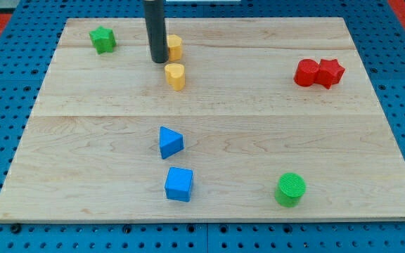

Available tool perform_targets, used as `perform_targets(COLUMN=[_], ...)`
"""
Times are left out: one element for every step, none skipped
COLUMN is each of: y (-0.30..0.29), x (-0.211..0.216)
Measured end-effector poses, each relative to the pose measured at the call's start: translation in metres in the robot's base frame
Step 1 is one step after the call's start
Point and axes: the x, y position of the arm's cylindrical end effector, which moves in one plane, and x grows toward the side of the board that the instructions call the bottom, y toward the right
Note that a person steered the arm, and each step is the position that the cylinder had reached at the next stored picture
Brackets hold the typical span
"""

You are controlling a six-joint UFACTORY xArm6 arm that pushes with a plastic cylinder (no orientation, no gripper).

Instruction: Push the yellow heart closer to the yellow hexagon

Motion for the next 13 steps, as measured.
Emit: perform_targets(y=[0.008,0.102,0.107,0.107,0.107,0.126,0.155,0.228,0.286,0.187,0.072,0.012,0.088], x=[-0.028,-0.031,-0.037,-0.033,-0.015,0.015,0.037,0.082,0.086,0.099,0.097,0.083,0.024])
